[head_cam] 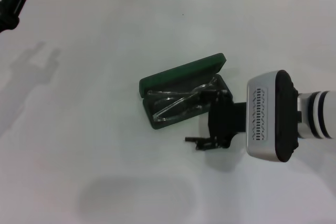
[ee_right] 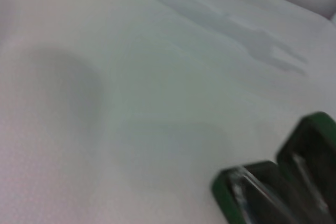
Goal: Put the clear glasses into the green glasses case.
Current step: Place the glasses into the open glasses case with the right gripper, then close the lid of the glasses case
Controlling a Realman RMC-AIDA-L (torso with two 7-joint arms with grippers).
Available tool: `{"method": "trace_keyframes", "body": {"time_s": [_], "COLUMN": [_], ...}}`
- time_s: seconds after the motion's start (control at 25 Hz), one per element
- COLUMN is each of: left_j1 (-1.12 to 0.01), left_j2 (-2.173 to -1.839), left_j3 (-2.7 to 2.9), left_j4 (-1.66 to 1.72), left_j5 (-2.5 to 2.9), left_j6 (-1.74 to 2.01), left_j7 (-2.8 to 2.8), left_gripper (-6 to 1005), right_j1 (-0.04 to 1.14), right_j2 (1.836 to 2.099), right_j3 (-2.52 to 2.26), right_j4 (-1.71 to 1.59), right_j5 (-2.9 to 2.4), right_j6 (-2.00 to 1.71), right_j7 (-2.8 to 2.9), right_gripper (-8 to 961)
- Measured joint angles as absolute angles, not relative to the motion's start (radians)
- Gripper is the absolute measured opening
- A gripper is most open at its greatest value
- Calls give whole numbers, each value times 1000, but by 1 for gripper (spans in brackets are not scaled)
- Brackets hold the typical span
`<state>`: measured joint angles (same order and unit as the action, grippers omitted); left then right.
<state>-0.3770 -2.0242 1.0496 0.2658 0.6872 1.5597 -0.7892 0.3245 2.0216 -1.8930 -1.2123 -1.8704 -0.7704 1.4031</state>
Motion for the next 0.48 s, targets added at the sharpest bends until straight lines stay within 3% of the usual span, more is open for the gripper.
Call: {"method": "trace_keyframes", "body": {"time_s": [0.48], "left_j1": [-392], "left_j2": [-2030], "left_j3": [1055], "left_j4": [266], "left_j5": [687], "left_j6": [1539], "left_j7": [-788], "left_gripper": [575], "right_j1": [441], "right_j2": [2028], "right_j3": [-1860], "right_j4": [-1080], "right_j5": [-1700], "right_j6": [-932], "right_j7": [1401], "right_gripper": [779]}}
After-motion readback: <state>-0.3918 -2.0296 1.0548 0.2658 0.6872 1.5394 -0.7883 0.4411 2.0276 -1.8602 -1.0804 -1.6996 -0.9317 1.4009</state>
